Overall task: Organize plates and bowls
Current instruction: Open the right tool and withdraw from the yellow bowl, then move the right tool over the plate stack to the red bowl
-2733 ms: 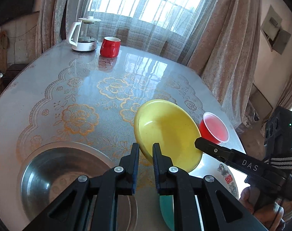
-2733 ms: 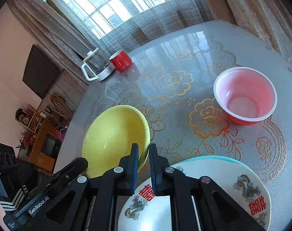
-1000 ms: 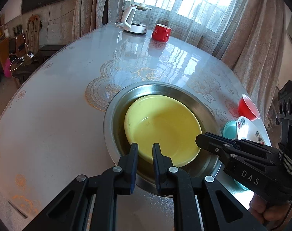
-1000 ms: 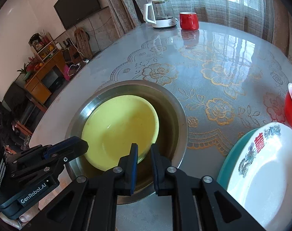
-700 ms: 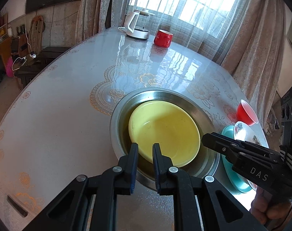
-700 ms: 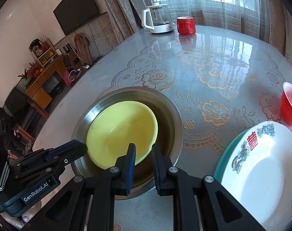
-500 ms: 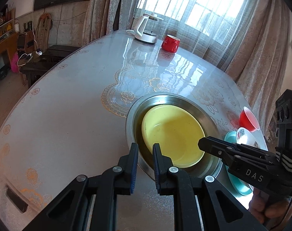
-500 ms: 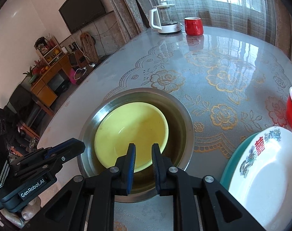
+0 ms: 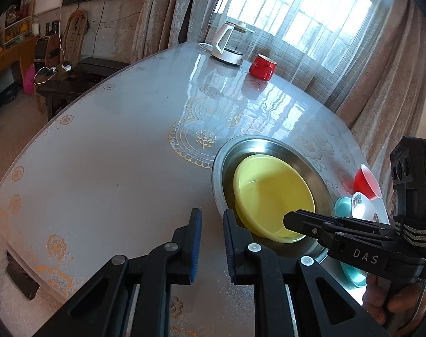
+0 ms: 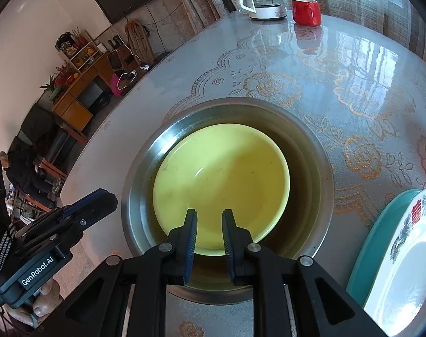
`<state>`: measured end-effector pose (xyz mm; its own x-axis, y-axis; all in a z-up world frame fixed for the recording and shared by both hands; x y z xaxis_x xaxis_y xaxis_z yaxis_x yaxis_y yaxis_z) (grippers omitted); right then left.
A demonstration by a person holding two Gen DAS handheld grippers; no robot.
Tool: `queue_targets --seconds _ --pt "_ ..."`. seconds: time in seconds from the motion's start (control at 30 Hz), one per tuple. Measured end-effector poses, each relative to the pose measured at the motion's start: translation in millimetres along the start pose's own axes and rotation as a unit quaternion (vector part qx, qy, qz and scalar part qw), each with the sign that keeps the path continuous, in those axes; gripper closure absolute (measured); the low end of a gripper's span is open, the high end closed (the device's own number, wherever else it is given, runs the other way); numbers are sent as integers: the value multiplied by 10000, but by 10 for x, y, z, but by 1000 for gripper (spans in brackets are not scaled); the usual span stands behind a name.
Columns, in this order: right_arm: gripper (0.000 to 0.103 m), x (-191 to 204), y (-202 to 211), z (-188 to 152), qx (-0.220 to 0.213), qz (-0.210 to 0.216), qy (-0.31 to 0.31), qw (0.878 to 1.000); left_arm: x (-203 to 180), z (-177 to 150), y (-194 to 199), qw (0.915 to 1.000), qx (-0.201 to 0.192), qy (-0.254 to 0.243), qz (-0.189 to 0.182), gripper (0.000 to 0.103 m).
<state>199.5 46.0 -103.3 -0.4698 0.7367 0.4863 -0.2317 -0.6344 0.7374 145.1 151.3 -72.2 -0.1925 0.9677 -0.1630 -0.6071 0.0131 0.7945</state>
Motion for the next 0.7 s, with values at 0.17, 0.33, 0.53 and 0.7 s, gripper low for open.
queue_targets --seconds 0.17,0.33,0.53,0.7 --pt "85 -1 124 -19 -245 54 -62 9997 -33 -1 73 9998 -145 -102 79 86" --pt "82 -112 400 -11 -836 12 -261 9962 -124 -39 97 9995 -184 -239 88 85" --pt "75 -261 752 -61 -1411 -305 -321 9890 -368 -62 138 9984 -284 -483 -36 85" --pt "75 -459 1058 -179 -1708 -663 -385 9823 -773 -120 117 9960 -215 -827 -248 85"
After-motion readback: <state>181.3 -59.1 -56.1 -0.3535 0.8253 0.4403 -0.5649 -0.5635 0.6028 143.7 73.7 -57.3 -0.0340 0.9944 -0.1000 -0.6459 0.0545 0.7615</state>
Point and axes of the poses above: each gripper's, at about its wrist camera, not at the fingertips, and y roughly against the way its jaws point, x to its left, z to its top, the point moved 10 cm from there along -y, roughly the way its jaws point, and after that the axes turned 11 degrees about z, right-handed, at the moved point
